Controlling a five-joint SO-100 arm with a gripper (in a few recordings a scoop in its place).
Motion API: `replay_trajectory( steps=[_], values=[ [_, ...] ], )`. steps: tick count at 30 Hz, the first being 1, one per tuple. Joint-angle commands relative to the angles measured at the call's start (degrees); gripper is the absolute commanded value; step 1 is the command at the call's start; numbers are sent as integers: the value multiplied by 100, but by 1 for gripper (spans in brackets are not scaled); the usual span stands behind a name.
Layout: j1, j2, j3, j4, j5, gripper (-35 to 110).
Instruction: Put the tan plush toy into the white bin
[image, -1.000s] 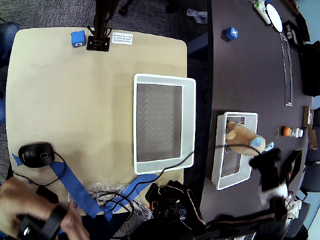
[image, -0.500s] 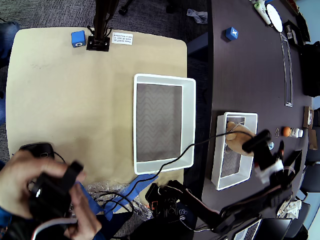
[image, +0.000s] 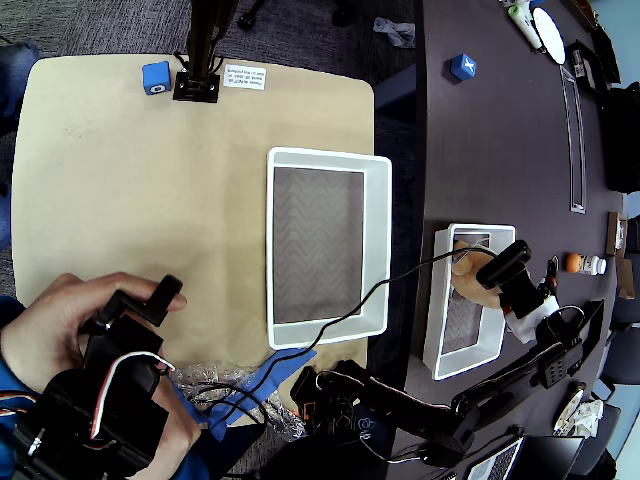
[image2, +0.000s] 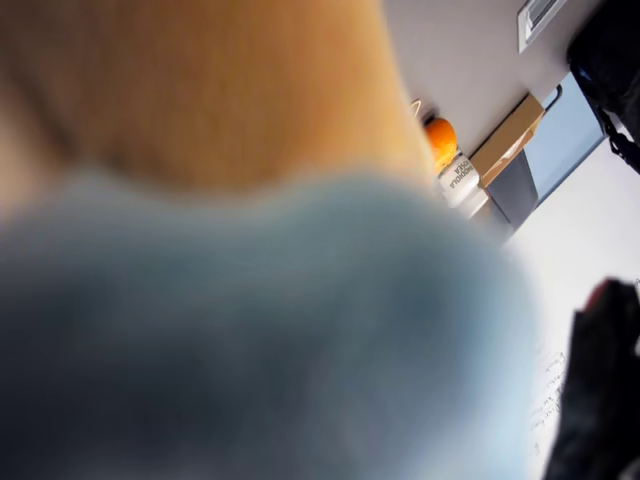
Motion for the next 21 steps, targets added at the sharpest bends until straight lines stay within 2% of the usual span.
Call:
replay_trajectory(
  steps=[1,14,21],
  values=[
    [70,237,308,44,26,55],
    [211,809,1547,35,26,54],
    [229,1090,1608,35,26,34]
  ],
)
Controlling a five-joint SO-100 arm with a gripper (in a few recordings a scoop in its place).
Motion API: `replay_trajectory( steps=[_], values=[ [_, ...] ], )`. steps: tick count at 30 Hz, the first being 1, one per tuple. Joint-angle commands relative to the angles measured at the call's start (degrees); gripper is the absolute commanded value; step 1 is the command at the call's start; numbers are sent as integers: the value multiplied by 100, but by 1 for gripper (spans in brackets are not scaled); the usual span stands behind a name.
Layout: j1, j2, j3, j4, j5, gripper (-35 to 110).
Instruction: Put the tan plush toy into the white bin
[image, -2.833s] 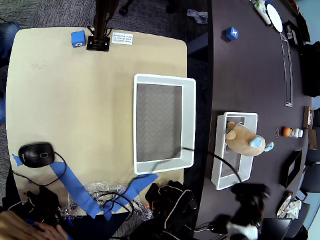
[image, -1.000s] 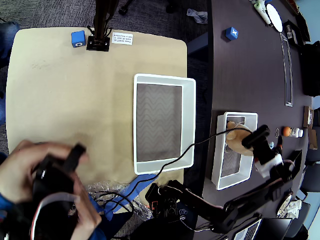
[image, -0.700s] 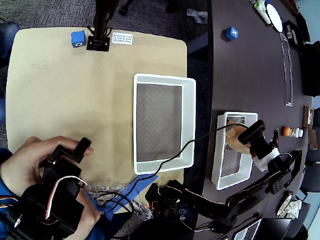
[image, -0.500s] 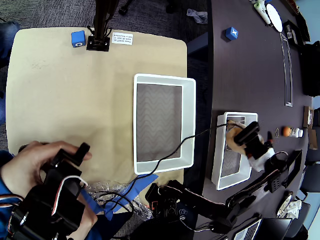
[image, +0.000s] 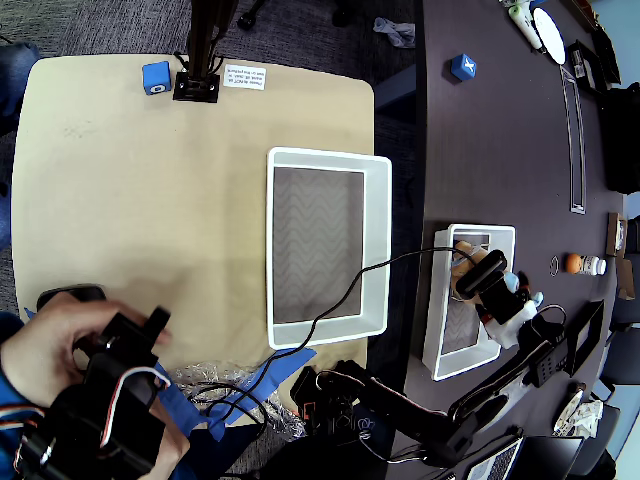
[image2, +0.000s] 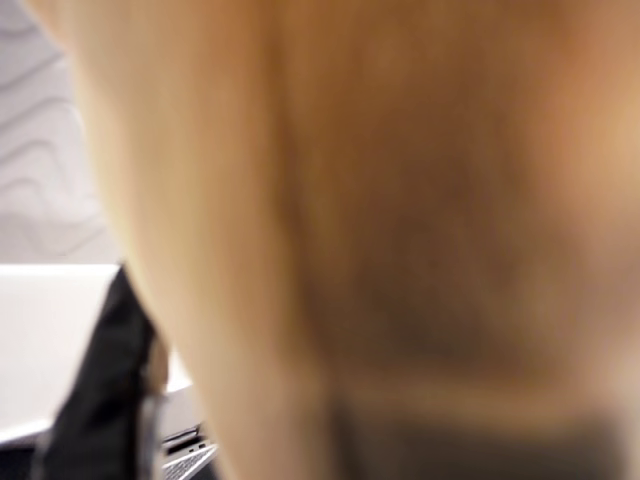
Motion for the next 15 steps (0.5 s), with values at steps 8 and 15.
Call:
replay_trajectory(
  steps=[8,15],
  values=[
    [53,527,18,141,35,6],
    [53,606,-9,141,53,0]
  ],
)
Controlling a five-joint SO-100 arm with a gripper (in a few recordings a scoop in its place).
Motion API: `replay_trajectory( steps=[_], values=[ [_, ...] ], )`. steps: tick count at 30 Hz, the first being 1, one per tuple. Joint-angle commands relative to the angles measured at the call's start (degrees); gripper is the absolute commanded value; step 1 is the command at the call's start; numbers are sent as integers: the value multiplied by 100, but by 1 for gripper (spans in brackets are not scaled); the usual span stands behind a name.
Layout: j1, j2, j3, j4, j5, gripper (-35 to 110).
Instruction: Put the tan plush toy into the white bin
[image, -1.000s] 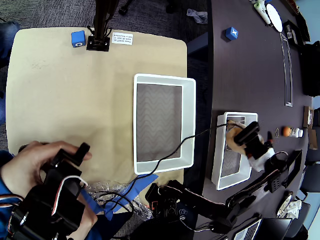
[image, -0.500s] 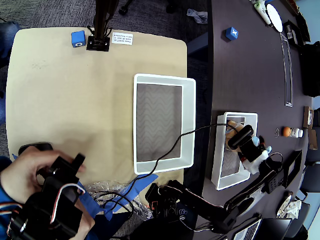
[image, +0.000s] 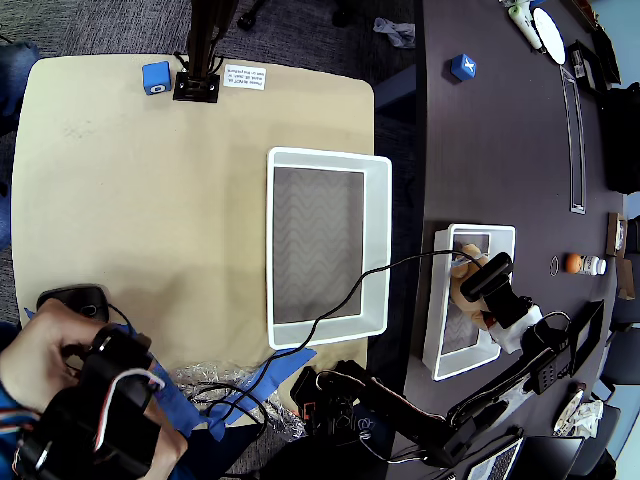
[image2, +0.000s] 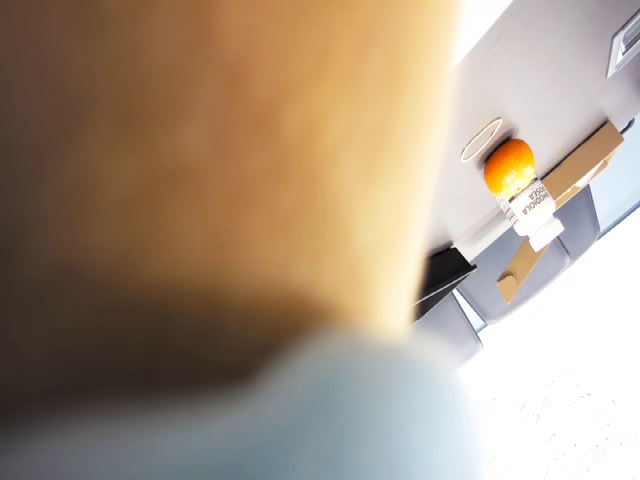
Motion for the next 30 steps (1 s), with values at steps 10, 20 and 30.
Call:
replay_trajectory(
  steps=[10,20,30],
  values=[
    [9,1740,-360,149,88,0],
    [-1143,3384,-457,185,26,0],
    [-3964,4421,615,185,-712,0]
  ],
)
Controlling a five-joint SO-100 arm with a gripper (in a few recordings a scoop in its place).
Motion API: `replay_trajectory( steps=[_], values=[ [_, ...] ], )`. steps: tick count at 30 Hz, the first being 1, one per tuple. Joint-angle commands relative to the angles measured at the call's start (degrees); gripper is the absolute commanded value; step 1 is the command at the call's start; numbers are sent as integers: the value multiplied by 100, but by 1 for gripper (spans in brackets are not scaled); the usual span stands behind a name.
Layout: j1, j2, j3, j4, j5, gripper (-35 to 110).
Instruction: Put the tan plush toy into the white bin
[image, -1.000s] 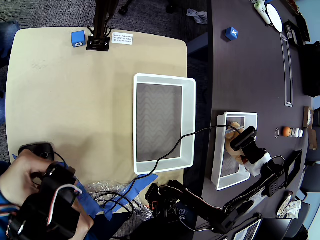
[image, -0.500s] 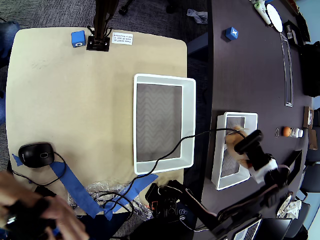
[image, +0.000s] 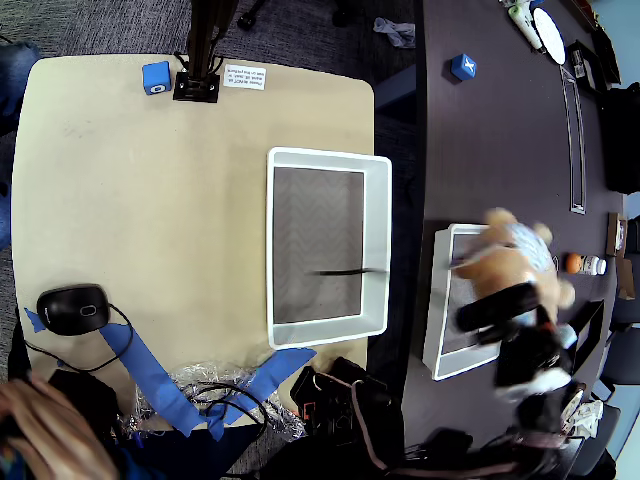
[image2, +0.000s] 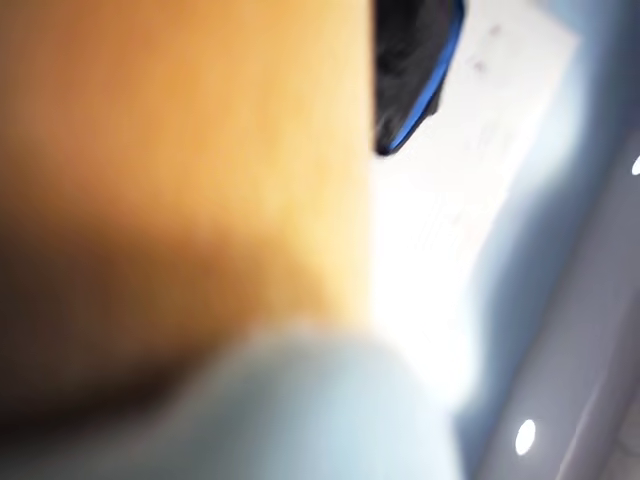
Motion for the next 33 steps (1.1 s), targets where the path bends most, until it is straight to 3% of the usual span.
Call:
replay_trajectory(
  steps=[1,7,12,33],
  values=[
    [-1274,562,501,79,-396,0],
    [-2865,562,1731,53,-861,0],
    [-3322,466,2672,26,-870,0],
    [-3322,-1160,3217,-360,-923,1]
  ],
)
